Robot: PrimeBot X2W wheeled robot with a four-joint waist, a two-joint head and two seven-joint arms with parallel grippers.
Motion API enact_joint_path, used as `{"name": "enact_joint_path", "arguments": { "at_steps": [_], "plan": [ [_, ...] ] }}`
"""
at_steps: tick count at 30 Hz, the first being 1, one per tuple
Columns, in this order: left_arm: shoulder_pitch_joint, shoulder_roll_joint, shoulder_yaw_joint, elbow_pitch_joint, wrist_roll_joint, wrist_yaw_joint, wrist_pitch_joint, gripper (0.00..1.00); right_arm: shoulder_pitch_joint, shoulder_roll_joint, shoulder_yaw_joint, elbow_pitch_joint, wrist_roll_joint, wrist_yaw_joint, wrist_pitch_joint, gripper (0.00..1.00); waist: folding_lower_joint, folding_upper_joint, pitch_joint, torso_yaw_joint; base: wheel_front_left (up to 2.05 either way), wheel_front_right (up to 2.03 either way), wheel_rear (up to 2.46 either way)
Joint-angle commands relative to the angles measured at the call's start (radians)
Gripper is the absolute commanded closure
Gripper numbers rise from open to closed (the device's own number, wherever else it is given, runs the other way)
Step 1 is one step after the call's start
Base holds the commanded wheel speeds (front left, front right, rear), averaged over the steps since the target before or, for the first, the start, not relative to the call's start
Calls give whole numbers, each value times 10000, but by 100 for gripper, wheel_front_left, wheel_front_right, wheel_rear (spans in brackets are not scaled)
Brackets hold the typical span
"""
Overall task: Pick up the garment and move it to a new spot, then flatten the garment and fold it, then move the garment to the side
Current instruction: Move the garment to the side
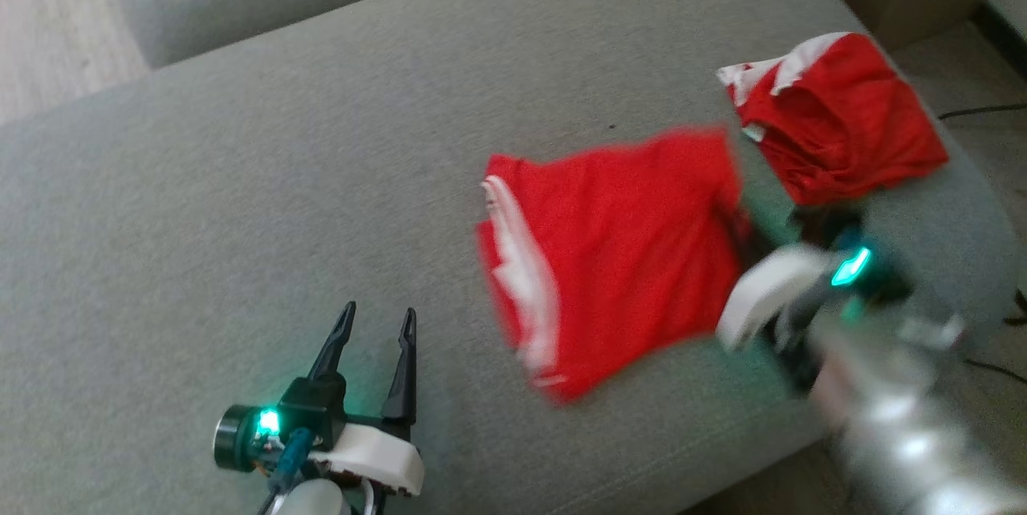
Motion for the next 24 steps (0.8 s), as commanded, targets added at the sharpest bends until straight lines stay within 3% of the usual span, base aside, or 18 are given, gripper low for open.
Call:
{"name": "enact_joint_path", "arguments": {
  "at_steps": [1,10,11,12,13,17,21,24],
  "plan": [
    [-374,26,249,-208,68,-26,-97,0,-670,-231,6,-175,-99,-9,-110,100,0,0,160,213,0,0,0],
    [-523,26,358,-204,158,-46,-97,0,-3152,-2950,-1204,2011,-1654,-9,374,100,0,0,408,1130,0,0,0],
    [-515,26,386,-198,166,-33,-97,0,-3341,-3238,-1437,2198,-1886,-9,360,80,0,0,410,1183,0,0,0],
    [-502,26,412,-195,166,-31,-97,0,-3480,-3493,-1709,2360,-2129,-9,360,6,0,0,406,1236,0,0,0],
    [-486,26,436,-200,165,-32,-97,0,-3590,-3714,-2040,2473,-2354,-9,338,0,0,0,406,1274,0,0,0],
    [-438,26,538,-244,177,-10,-97,0,-3641,-3760,-3320,2572,-3017,-9,40,0,0,0,363,1365,0,0,0],
    [-383,26,694,-299,152,33,-97,0,-3272,-2801,-4106,2018,-3387,-9,-95,0,0,0,269,1407,0,0,0],
    [-332,26,806,-366,114,99,-97,0,-2600,-1898,-4489,791,-3497,-9,-105,0,0,0,179,1543,0,0,0]
  ]
}}
